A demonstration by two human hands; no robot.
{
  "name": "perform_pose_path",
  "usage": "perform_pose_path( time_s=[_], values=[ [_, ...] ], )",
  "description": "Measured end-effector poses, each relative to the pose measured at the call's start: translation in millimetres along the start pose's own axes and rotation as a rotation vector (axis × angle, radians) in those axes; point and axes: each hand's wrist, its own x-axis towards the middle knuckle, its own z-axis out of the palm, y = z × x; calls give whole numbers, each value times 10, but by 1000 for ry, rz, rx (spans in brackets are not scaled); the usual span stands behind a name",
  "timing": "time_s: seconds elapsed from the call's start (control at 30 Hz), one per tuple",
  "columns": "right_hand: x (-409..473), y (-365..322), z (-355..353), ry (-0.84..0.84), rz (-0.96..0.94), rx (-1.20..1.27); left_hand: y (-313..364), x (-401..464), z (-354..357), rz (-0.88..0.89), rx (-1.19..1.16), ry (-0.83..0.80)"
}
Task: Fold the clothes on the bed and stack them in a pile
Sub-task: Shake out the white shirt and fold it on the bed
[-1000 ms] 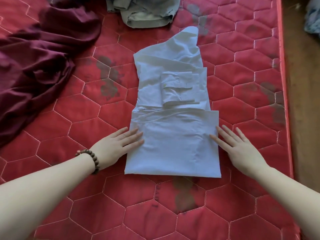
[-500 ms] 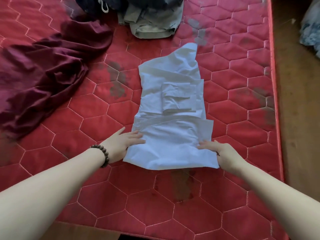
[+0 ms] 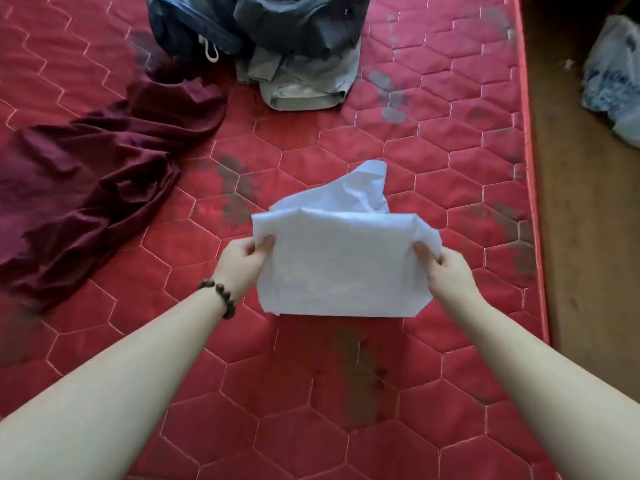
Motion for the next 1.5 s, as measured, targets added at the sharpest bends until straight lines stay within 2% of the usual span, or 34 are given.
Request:
perform_pose_path(
  time_s=[0.07, 0.17, 0.23, 0.37, 0.43, 0.6, 0.77, 0.87, 0.97, 1.13, 1.27, 1.33, 1.43, 1.5],
  values=[
    [310, -48, 175, 81, 34, -23, -3, 299, 116, -49, 24, 64],
    [559, 69, 444, 36, 135, -152, -175, 590, 332, -180, 135, 31],
    [601, 181, 562, 56, 153, -145, -274, 674, 423, -215, 151, 101],
    [689, 137, 594, 228, 6, -57, -284, 719, 430, -73, 34, 362],
    [815, 65, 588, 232, -40, -63, -290, 773, 407, -68, 2, 403],
    [1103, 201, 627, 48, 88, -203, -377, 952, 397, -211, 143, 233],
    [1068, 283, 560, 22, 141, -148, -388, 859, 307, -243, 150, 241],
    [864, 343, 396, 12, 181, -115, -433, 580, 197, -301, -48, 195],
    [574, 473, 221, -85, 217, -89, -566, 230, 134, -356, -245, 97],
    [140, 598, 76, -7, 302, -8, -761, -308, 192, -343, -71, 223],
    [-51, 607, 234, -144, 396, 158, -684, -480, 404, -373, -175, 135],
    [-93, 587, 347, -197, 422, 259, -642, -461, 515, -356, -206, 176],
    [-102, 569, 420, -137, 428, 299, -609, -377, 568, -376, -301, 283],
    [-95, 566, 409, -100, 419, 292, -618, -337, 519, -396, -370, 299]
  ],
)
